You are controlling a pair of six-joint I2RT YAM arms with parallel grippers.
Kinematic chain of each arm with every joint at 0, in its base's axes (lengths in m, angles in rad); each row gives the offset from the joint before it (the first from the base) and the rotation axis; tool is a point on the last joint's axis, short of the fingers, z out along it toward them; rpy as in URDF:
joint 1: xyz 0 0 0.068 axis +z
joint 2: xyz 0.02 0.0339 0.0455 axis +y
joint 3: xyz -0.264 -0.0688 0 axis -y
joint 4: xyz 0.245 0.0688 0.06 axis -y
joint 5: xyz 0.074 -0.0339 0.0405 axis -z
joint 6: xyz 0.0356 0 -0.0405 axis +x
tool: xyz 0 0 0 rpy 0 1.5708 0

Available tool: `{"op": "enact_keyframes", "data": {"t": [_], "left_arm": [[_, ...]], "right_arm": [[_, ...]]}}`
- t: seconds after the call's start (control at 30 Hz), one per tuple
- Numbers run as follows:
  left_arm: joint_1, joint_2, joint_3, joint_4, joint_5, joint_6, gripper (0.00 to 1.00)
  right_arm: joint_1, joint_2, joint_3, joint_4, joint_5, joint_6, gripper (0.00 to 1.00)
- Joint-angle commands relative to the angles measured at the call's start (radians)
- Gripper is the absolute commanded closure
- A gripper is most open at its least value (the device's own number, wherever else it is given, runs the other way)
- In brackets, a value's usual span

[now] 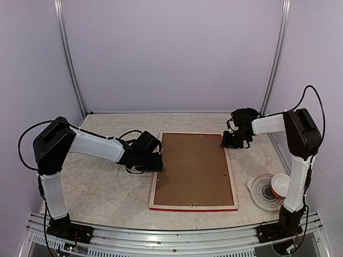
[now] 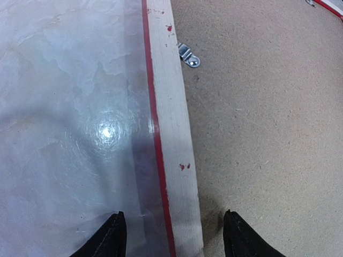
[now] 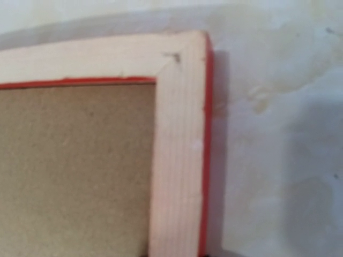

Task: Put the photo into the frame
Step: Press the fastener onto the backboard.

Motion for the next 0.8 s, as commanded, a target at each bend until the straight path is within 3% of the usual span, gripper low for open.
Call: {"op": "enact_keyframes", "data": {"t": [0.0, 0.23, 0.47, 0.77], "left_arm": [[0.008, -0.016, -0.015, -0.001, 0.007, 0.000, 0.39], [0.008, -0.021, -0.016, -0.002, 0.004, -0.001, 0.39], [0.008, -0.029, -0.022, -0.004, 0.001, -0.003, 0.39], [0.006, -0.030, -0.022, 0.001, 0.005, -0.005, 0.39]], "right_arm": [[-0.001, 0.068, -0.013, -0.085, 0.010, -0.026, 0.76], [-0.001, 0.054, -0.008, -0.091, 0.024, -0.027, 0.72], [-0.001, -0.065, -0.017, -0.066, 0.011, -0.001, 0.65], [-0.001, -0.086, -0.022, -0.065, -0.073, 0.013, 0.53]]}}
